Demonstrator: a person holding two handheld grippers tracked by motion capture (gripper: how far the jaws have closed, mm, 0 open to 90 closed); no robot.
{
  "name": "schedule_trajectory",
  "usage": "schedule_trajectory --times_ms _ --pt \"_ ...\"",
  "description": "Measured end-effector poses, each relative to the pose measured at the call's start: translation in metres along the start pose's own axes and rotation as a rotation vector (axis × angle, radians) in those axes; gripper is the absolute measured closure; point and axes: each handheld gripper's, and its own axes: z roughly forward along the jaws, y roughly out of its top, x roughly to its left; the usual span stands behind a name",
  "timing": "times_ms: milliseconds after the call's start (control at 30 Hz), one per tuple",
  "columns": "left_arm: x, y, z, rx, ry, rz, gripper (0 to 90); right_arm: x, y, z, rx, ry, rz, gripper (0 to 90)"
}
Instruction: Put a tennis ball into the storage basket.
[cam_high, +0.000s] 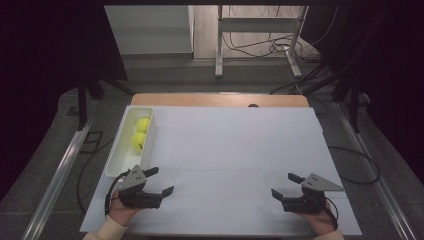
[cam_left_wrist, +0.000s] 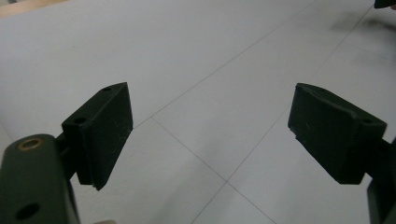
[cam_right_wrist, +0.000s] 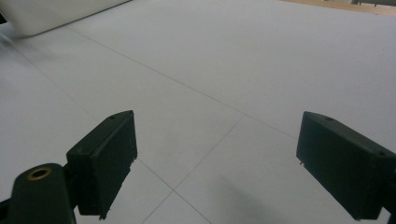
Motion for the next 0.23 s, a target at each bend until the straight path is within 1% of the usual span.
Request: schedule_trajectory --times_ms 67,233 --pt "0.0011 -0.0005 0.0005 0.001 0.0 -0.008 14.6 0.0 -0.0001 0.0 0.001 0.0 0.0 12.7" --pt "0.001 -0.0002 0.0015 0.002 0.003 -0.007 14.6 0.0002 -0.0003 -0.0002 -0.001 0.003 -0.007 12.7"
